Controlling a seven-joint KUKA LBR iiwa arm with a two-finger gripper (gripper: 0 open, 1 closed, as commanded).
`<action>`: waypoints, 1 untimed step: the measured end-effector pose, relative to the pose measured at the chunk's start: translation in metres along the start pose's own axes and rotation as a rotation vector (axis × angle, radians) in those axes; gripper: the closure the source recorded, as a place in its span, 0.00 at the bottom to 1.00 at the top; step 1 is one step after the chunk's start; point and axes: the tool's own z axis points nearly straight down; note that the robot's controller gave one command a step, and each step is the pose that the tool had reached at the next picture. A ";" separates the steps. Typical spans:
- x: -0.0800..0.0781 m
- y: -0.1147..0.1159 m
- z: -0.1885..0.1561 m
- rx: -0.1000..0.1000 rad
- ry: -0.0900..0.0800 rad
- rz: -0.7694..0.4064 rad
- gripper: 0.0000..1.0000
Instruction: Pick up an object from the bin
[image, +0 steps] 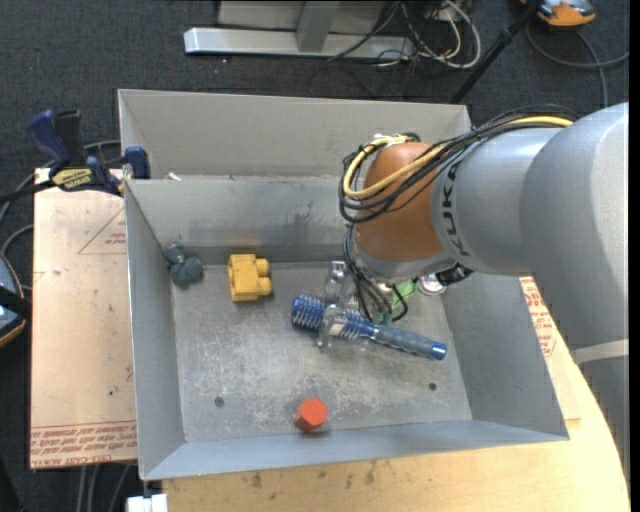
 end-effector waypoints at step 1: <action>0.028 0.004 -0.129 0.002 0.003 -0.095 1.00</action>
Offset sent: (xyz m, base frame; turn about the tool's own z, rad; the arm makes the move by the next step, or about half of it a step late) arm -0.0305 0.0057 0.1244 -0.0960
